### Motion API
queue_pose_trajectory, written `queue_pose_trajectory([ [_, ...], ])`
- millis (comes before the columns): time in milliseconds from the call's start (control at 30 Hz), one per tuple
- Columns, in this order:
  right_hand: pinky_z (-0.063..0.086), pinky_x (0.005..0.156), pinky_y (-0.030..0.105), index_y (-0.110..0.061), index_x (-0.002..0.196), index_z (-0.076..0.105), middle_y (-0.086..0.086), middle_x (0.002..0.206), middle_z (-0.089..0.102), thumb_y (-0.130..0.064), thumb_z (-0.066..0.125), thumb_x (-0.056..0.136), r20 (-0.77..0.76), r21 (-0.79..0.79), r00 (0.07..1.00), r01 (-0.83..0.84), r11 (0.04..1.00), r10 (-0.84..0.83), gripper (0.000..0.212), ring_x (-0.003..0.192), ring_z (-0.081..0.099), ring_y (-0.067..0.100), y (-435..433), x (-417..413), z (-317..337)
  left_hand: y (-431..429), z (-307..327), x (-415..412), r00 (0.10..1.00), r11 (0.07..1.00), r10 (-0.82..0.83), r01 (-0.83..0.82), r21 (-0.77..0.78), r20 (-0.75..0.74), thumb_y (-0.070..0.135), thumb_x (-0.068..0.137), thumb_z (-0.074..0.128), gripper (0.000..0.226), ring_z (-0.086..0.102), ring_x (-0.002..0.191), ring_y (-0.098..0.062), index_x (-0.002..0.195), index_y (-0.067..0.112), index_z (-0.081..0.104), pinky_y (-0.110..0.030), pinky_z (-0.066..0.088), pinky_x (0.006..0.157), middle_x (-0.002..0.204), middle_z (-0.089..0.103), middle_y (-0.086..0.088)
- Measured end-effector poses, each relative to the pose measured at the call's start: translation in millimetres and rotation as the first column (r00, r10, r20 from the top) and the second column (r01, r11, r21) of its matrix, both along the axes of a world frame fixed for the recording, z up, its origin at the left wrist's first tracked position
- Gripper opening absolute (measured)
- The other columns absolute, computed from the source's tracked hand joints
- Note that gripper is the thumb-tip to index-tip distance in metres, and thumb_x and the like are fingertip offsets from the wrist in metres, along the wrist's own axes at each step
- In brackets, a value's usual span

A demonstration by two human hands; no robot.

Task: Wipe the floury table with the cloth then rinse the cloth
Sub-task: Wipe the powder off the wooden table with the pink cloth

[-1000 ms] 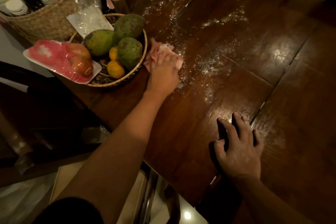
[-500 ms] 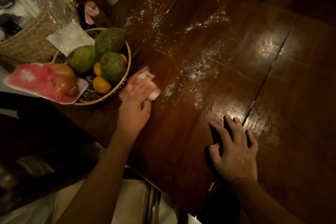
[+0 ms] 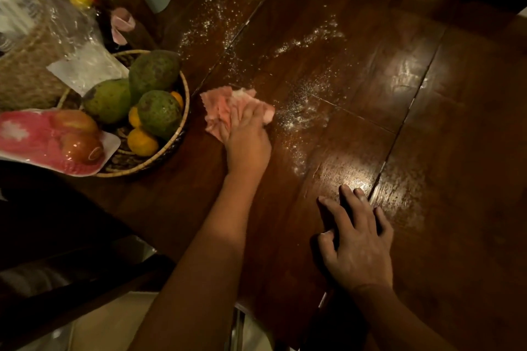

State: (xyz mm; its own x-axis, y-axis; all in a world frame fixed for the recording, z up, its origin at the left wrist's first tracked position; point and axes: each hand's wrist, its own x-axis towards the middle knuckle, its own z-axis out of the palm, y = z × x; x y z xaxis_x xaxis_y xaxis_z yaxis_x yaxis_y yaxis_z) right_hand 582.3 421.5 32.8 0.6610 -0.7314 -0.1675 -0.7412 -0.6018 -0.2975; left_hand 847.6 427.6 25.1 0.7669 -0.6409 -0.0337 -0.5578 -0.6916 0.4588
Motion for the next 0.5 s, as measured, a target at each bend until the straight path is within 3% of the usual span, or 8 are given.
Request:
queue_pose_trajectory([
  [67, -0.001, 0.121, 0.044, -0.041, 0.141, 0.045, -0.002, 0.162, 0.028, -0.042, 0.04, 0.086, -0.001, 0.005, 1.0, 0.008, 1.0, -0.008, 0.056, 0.153, 0.016, 0.019, 1, 1, 0, -34, 1, -4, 1.0, 1.0, -0.007, 0.007, 0.029, -0.02, 0.012, 0.095, 0.046, 0.052, 0.015, 0.149, -0.032, 0.144, 0.029, 0.046, -0.063, 0.011, 0.117, 0.155, 0.038, 0.005],
  [133, 0.001, 0.121, 0.046, -0.041, 0.141, 0.046, -0.002, 0.161, 0.029, -0.041, 0.04, 0.085, -0.002, 0.001, 1.0, 0.009, 1.0, -0.009, 0.056, 0.153, 0.017, 0.019, 0, 2, 0, -48, 4, -21, 0.97, 0.972, -0.235, 0.236, 0.0, -0.062, 0.009, 0.093, 0.045, 0.05, 0.02, 0.147, -0.036, 0.135, 0.033, 0.055, -0.063, 0.013, 0.116, 0.153, 0.043, 0.001],
  [200, 0.004, 0.12, 0.047, -0.041, 0.141, 0.047, -0.002, 0.161, 0.03, -0.041, 0.04, 0.084, -0.003, -0.011, 1.0, 0.005, 1.0, -0.005, 0.057, 0.153, 0.018, 0.02, -1, 0, 0, -33, 4, -34, 0.845, 0.851, -0.524, 0.522, -0.046, -0.109, 0.015, 0.09, 0.039, 0.051, 0.016, 0.149, -0.033, 0.13, 0.037, 0.059, -0.061, 0.009, 0.119, 0.156, 0.037, 0.0],
  [267, 0.006, 0.12, 0.047, -0.041, 0.14, 0.048, -0.002, 0.16, 0.032, -0.041, 0.041, 0.083, 0.001, -0.017, 1.0, -0.001, 1.0, 0.001, 0.057, 0.153, 0.019, 0.019, 0, 0, 1, 3, 8, -32, 0.74, 0.764, -0.644, 0.632, -0.13, -0.192, 0.024, 0.089, 0.037, 0.05, 0.016, 0.151, -0.02, 0.132, 0.039, 0.058, -0.051, 0.003, 0.122, 0.156, 0.037, 0.008],
  [333, 0.008, 0.119, 0.049, -0.04, 0.14, 0.049, -0.001, 0.16, 0.032, -0.04, 0.042, 0.083, 0.004, -0.017, 1.0, -0.008, 1.0, 0.008, 0.057, 0.152, 0.02, 0.02, 0, 2, 1, 41, 8, -19, 0.776, 0.789, -0.607, 0.562, -0.247, -0.171, 0.01, 0.087, 0.051, 0.044, 0.035, 0.143, -0.011, 0.121, 0.033, 0.068, -0.048, 0.015, 0.122, 0.142, 0.053, 0.012],
  [400, 0.01, 0.119, 0.051, -0.041, 0.14, 0.047, -0.001, 0.16, 0.032, -0.04, 0.042, 0.084, 0.002, -0.013, 1.0, -0.015, 1.0, 0.015, 0.056, 0.152, 0.02, 0.02, -2, 4, 1, 56, 10, -3, 0.899, 0.9, -0.392, 0.331, -0.282, -0.194, -0.005, 0.083, 0.061, 0.046, 0.048, 0.135, -0.012, 0.112, 0.028, 0.073, -0.035, 0.027, 0.119, 0.13, 0.06, 0.015],
  [467, 0.009, 0.119, 0.052, -0.041, 0.141, 0.045, -0.001, 0.161, 0.03, -0.041, 0.041, 0.086, -0.004, -0.007, 1.0, -0.023, 1.0, 0.023, 0.055, 0.153, 0.018, 0.02, -4, 2, 1, 39, 8, 9, 0.965, 0.967, -0.152, 0.1, -0.236, -0.213, -0.004, 0.089, 0.06, 0.044, 0.045, 0.137, -0.017, 0.118, 0.027, 0.07, -0.023, 0.024, 0.118, 0.134, 0.058, 0.011],
  [500, 0.008, 0.12, 0.052, -0.04, 0.141, 0.045, -0.001, 0.161, 0.029, -0.041, 0.041, 0.086, -0.005, -0.006, 1.0, -0.026, 1.0, 0.026, 0.055, 0.153, 0.016, 0.02, -5, 0, 1, 21, 8, 12, 0.978, 0.975, -0.101, 0.06, -0.213, -0.185, -0.002, 0.092, 0.057, 0.045, 0.039, 0.14, -0.02, 0.123, 0.028, 0.067, -0.032, 0.02, 0.121, 0.14, 0.055, 0.006],
])
